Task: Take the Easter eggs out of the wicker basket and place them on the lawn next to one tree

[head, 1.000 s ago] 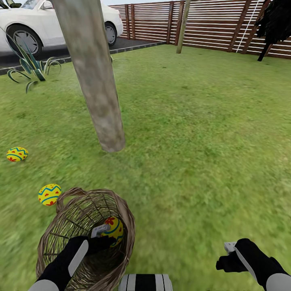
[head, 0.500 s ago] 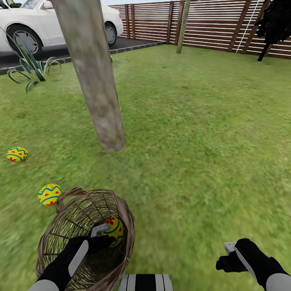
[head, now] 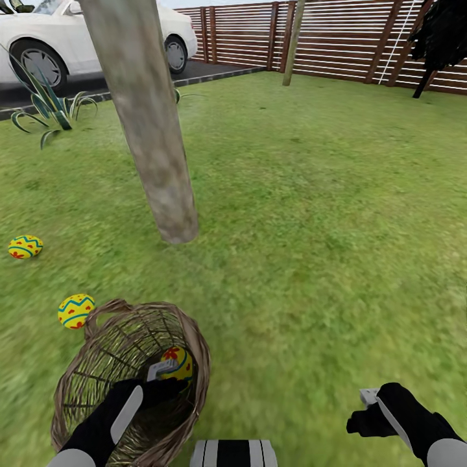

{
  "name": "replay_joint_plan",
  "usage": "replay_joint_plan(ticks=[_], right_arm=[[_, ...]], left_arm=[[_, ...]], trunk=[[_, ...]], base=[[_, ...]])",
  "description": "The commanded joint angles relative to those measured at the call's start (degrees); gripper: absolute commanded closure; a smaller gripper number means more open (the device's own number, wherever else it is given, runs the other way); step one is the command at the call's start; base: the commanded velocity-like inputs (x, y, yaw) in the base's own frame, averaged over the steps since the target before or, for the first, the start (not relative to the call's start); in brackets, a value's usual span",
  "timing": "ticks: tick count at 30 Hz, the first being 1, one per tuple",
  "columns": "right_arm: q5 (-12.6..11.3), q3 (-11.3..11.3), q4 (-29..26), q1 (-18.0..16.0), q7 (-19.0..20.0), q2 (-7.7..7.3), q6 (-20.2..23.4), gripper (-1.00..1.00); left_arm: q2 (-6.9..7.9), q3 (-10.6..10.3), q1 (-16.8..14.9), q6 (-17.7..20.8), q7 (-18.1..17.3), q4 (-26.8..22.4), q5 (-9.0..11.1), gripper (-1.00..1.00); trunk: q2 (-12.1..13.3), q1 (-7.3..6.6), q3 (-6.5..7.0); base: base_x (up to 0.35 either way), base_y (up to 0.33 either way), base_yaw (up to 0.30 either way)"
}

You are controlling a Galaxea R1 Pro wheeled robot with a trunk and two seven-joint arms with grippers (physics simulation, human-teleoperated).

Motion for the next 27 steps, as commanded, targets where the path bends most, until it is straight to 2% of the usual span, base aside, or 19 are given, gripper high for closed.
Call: replay_joint_plan(ticks=[1, 16, 22, 27], right_arm=[[-0.30, 0.39, -0.06, -0.03, -0.02, -0.08, 0.21, -1.00], [-0.30, 0.42, -0.06, -0.03, -0.02, -0.02, 0.22, -1.00], [-0.30, 0.47, 0.02, -0.03, -0.05, 0.01, 0.21, -1.00], [-0.30, 0.48, 0.69, -0.03, -0.08, 0.05, 0.21, -1.00]], left_arm=[[0.04, -0.12, -0.01, 0.21, -0.07, -0.07, 0.03, -1.00], [0.03, -0.07, 0.01, 0.21, -0.01, -0.07, 0.14, -1.00], [-0.07, -0.11, 0.03, 0.26, 0.01, -0.07, 0.19, -1.00], [-0.07, -0.04, 0.01, 0.22, -0.07, -0.09, 0.32, -1.00]], trunk=[[-0.02, -0.01, -0.04], [-0.02, -0.01, -0.04], [-0.02, -0.01, -0.04], [-0.02, -0.01, -0.04]], base=[[-0.017, -0.071, 0.000], [0.000, -0.008, 0.000], [0.232, -0.108, 0.000], [0.037, -0.006, 0.000]])
